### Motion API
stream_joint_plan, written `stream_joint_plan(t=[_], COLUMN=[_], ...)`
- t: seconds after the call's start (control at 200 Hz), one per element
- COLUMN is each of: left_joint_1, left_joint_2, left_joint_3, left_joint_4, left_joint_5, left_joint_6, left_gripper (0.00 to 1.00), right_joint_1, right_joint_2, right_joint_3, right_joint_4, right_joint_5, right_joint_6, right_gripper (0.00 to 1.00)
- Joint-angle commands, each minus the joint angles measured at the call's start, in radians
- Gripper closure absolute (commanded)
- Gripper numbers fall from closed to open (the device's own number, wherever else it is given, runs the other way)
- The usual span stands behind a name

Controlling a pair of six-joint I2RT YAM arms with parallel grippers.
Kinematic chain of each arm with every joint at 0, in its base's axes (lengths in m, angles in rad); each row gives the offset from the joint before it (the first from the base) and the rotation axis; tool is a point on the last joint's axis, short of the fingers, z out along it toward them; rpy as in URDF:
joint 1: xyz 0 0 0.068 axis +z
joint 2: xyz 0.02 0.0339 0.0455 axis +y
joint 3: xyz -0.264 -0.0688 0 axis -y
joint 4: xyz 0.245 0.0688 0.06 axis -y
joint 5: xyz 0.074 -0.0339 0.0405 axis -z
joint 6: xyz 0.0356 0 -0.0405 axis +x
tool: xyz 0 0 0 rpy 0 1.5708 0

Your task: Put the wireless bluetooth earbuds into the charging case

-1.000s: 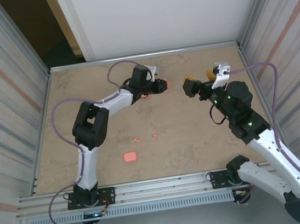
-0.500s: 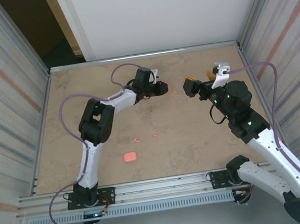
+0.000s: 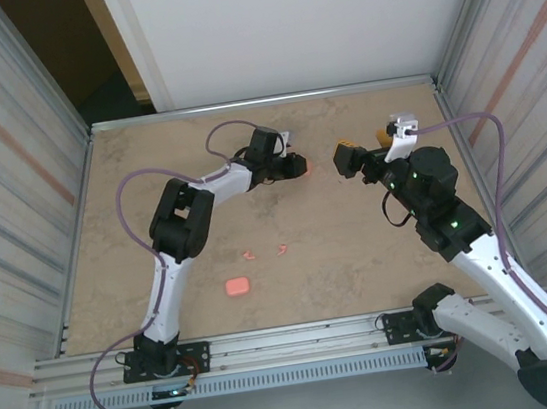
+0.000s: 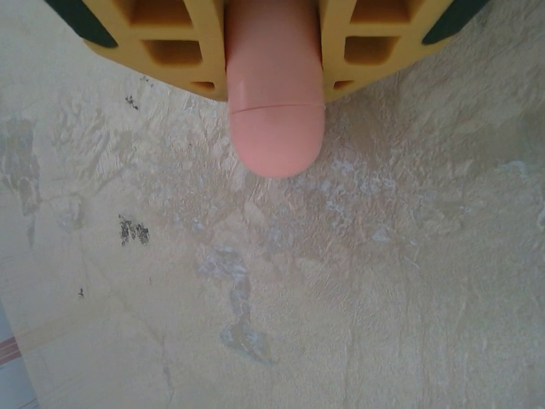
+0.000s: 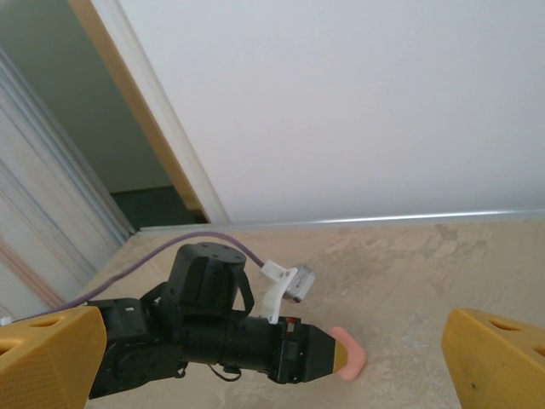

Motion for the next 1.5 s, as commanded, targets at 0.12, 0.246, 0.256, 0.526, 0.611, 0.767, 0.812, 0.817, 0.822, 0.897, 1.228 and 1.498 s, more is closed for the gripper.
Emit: stream_joint_plan(t=[0.12,0.246,0.256,0.526,0.611,0.767,0.812,0.817,0.822,0.897,1.228,1.498], left_joint_1=[-0.006,-0.002,-0.002,0.011,0.012,0.018,0.021,0.02,0.02,0.022,0.065,0.109], left_joint_2=[0.013,-0.006,-0.009,-0.071,-0.09,-0.149,-0.179,-0.182,-0.186,-0.241,-0.557,-0.781], left_joint_3=[0.031,0.019,0.017,-0.025,-0.036,-0.079,-0.1,-0.102,-0.106,-0.15,-0.407,-0.617], left_joint_4=[-0.046,-0.056,-0.055,-0.033,-0.031,0.01,0.033,0.036,0.039,0.082,0.256,0.353], left_joint_5=[-0.037,-0.054,-0.055,-0.056,-0.06,-0.045,-0.036,-0.036,-0.036,-0.033,-0.085,-0.233], left_joint_6=[0.014,0.03,0.03,0.04,0.044,0.047,0.045,0.046,0.046,0.05,0.049,0.06], left_gripper=[0.73,0.66,0.66,0.54,0.53,0.52,0.52,0.52,0.52,0.51,0.47,0.39], right_joint_1=[-0.007,-0.007,-0.007,-0.007,-0.007,-0.009,-0.01,-0.01,-0.01,-0.011,-0.014,-0.013], right_joint_2=[0.001,-0.001,-0.001,0.004,0.005,0.009,0.013,0.013,0.014,0.018,0.024,0.036], right_joint_3=[-0.001,-0.001,-0.001,0.005,0.01,0.015,0.019,0.019,0.019,0.026,0.03,-0.006], right_joint_4=[0.006,0.003,0.003,-0.004,-0.008,-0.013,-0.021,-0.022,-0.022,-0.033,-0.02,-0.011], right_joint_5=[0.021,0.021,0.021,0.021,0.022,0.025,0.026,0.026,0.026,0.017,-0.103,-0.315], right_joint_6=[-0.019,-0.019,-0.02,-0.022,-0.024,-0.03,-0.034,-0.034,-0.034,-0.04,-0.101,-0.196], right_gripper=[0.0,0.0,0.0,0.0,0.0,0.0,0.0,0.0,0.0,0.0,0.01,0.01])
